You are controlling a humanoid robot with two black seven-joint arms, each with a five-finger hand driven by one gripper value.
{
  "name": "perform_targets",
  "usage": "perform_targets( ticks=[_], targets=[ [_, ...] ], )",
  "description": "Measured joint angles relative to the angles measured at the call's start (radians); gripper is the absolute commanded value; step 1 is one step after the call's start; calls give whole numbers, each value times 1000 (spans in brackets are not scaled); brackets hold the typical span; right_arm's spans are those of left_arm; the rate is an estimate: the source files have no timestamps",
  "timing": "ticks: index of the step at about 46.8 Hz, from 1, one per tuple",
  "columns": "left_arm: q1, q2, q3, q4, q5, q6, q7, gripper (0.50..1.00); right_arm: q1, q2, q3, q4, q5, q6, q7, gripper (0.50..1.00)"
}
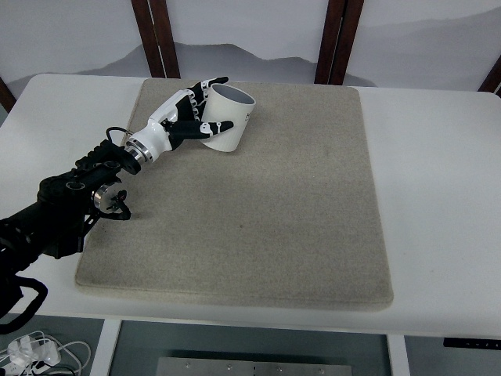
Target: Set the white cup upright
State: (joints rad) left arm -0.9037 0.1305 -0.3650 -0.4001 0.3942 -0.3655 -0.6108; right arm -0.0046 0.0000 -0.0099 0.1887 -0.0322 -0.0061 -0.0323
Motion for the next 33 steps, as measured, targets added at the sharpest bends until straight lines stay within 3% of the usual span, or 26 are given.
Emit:
perform_targets(
  ticks=[5,10,15,33],
  targets=[
    [1,0,2,1,1,3,0,889,0,0,0,0,0,0,0,952],
    [2,0,17,1,6,3,0,966,0,0,0,0,0,0,0,952],
    [2,4,26,1,6,1,0,994,0,0,0,0,0,0,0,952],
    [1,10,13,-1,5,-2,0,1000,0,0,0,0,0,0,0,952]
  ],
)
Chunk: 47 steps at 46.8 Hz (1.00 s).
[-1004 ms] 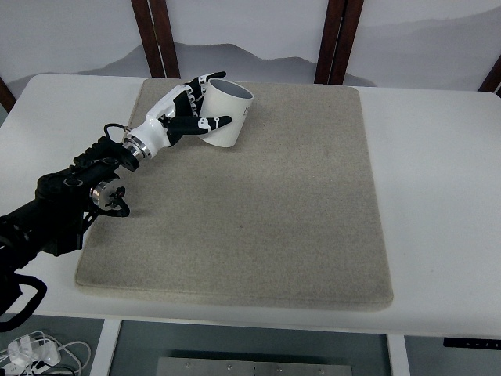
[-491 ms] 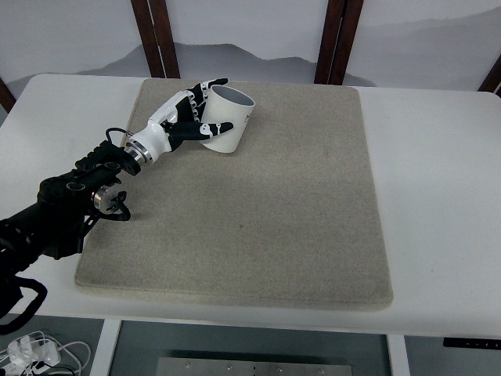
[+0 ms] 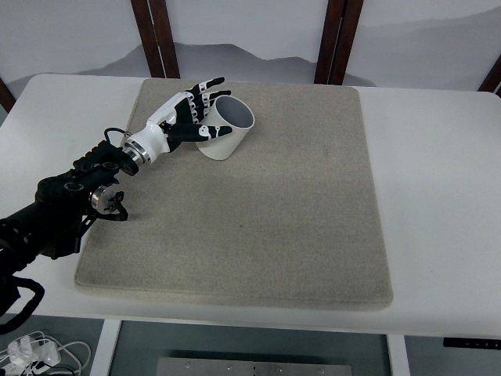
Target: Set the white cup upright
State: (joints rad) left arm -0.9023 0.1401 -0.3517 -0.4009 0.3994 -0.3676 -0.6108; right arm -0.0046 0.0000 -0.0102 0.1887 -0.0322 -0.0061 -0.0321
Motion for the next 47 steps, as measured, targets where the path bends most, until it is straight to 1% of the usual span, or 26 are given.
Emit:
perform_targets(
  ticks=[11,17,23,33,47],
  targets=[
    [-7,2,-7,-10,-6,-14,0,1000,0,0,0,0,0,0,0,952],
    [-18,9,-13,-13,-12,-33,0,1000,0,0,0,0,0,0,0,952],
    [-38,37,-38,-13,-13,-47,0,1000,0,0,0,0,0,0,0,952],
    [-59,66,-44,-12,-13,-62,0,1000,0,0,1,0,0,0,0,952],
    [-87,90,-127,-5,-17,-65,0,1000,0,0,0,0,0,0,0,952]
  ],
)
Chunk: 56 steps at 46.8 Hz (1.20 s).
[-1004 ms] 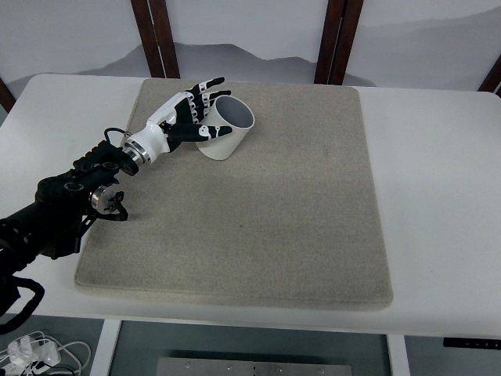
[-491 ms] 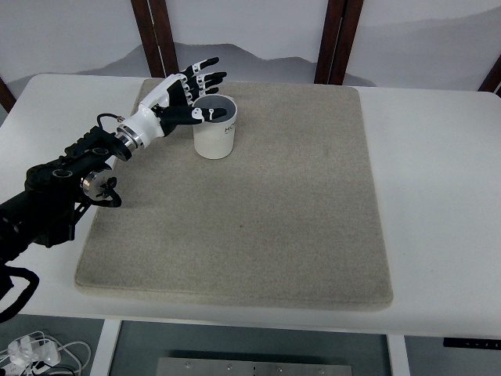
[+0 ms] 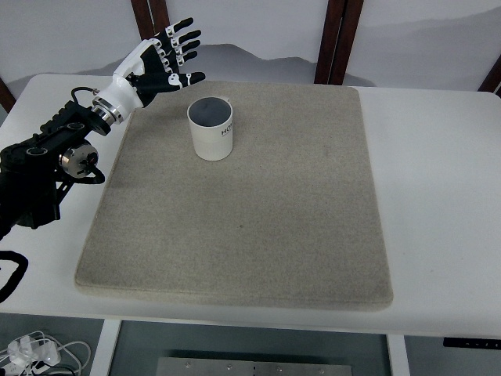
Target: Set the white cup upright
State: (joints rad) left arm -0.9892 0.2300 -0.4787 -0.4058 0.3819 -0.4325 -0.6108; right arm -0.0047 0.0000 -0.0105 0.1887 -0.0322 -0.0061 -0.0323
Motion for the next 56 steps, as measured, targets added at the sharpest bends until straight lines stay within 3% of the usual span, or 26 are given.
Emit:
perform_targets(
  ticks=[9,31,33,42,56],
  targets=[
    [-21,-1,-16,61,-91,1,0,1000,0,0,0,0,0,0,0,952],
    [-57,5,-21,80,-463,-4,0,1000,0,0,1,0,0,0,0,952],
    [-57,8,-22,79,-503,-6,25,1000,0,0,1,0,0,0,0,952],
    [-53,10,-52,82,-644,3,268,1000,0,0,1,0,0,0,0,952],
    [-11,0,-206,82,-660,2,457,1000,0,0,4,0,0,0,0,952]
  ],
)
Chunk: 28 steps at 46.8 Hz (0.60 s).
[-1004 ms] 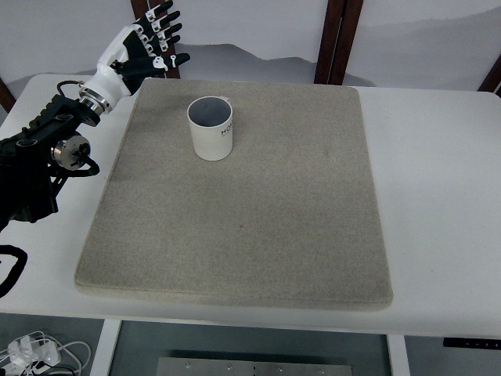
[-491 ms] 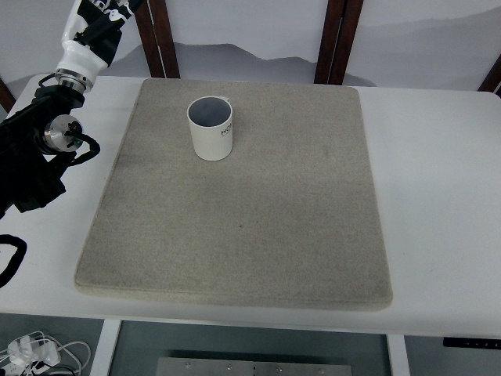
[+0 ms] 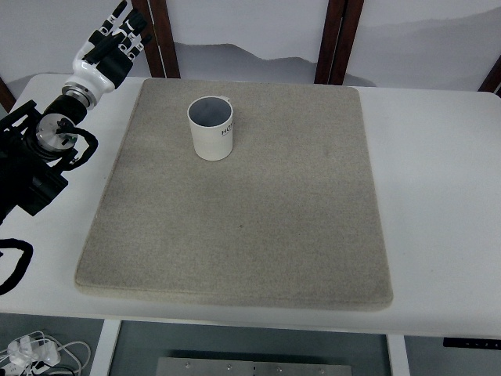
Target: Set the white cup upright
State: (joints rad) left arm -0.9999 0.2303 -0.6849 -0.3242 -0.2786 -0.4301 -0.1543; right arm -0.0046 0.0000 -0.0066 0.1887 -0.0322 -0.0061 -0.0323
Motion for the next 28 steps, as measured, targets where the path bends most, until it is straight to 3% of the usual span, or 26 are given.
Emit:
perform_targets(
  ticks=[6,12,28],
  targets=[
    [27,-3,-98,0,-24,2,94,1000,0,0,-3,0,0,0,0,952],
    [35,-5,-149,3,-35,2,133,1000,0,0,1,0,0,0,0,952],
    [41,-50,-151,21,-90,3,149,1000,-4,0,-4,2,-6,8,0,952]
  ],
)
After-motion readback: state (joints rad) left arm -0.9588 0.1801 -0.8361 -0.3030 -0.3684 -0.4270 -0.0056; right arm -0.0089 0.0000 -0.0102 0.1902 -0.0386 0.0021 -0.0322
